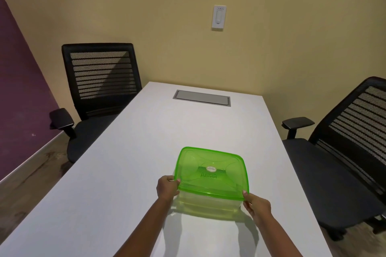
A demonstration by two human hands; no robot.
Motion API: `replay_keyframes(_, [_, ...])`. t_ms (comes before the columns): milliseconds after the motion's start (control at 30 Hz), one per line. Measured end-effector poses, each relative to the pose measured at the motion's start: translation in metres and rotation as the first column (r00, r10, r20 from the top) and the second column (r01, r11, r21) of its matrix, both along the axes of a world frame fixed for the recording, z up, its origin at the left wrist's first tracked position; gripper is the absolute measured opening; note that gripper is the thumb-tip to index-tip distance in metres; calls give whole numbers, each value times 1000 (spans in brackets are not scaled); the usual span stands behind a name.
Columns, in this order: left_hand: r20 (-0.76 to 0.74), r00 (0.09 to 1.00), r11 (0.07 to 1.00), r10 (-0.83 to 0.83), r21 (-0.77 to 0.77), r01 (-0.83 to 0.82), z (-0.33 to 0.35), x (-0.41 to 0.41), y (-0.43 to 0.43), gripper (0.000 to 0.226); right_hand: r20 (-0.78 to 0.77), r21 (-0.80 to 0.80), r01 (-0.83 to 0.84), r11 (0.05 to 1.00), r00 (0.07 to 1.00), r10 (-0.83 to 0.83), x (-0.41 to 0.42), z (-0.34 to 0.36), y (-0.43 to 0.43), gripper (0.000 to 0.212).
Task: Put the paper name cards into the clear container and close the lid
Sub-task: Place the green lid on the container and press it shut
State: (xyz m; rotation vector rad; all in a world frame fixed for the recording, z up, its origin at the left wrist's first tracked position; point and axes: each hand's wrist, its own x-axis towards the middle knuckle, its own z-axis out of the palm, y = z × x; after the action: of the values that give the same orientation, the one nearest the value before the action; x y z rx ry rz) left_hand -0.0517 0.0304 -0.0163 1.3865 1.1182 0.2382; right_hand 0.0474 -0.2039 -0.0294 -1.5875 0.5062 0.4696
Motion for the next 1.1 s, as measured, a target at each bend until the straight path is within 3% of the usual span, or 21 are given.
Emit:
replay_keyframes(67, [-9,1000,1000,-1,14,1,0,0,0,33,-1,24,27,999,1000,-27,0,1,1,33])
replay_keyframes(200, [2,1000,1000,1,-9,-1,0,-1,4,29,-26,29,29,999,999,-28,-1,7,4,35])
replay_keyframes(267, [5,1000,998,-22,-65,22,3,-1,7,11,-33,24,12,1000,999,-12,0,8,3,33])
replay_keyframes(367, [-10,999,988,-38,-148,36,4,0,12,31,-43,57,-10,998,999,12,1,12,1,29])
replay_keyframes(633, [-23,997,982,-70,-175,65,7,3,15,31,-71,62,-74,995,994,79,0,22,0,26])
replay_keyframes(767, [-74,977,947,-202,-269,175,17,1,23,25,-91,48,-164,985,982,168,2,30,-3,8])
replay_keyframes(867, [-107,943,908,-316,-322,268,25,3,34,22,-88,-81,-254,964,965,247,10,36,-3,30])
replay_keyframes(1033, [-73,959,934,-273,-258,246,27,31,38,13,-50,-113,-279,954,960,275,33,43,10,3])
replay_keyframes(1100, [-33,974,955,-223,-209,212,28,44,38,11,-14,-133,-249,959,968,249,47,40,17,9])
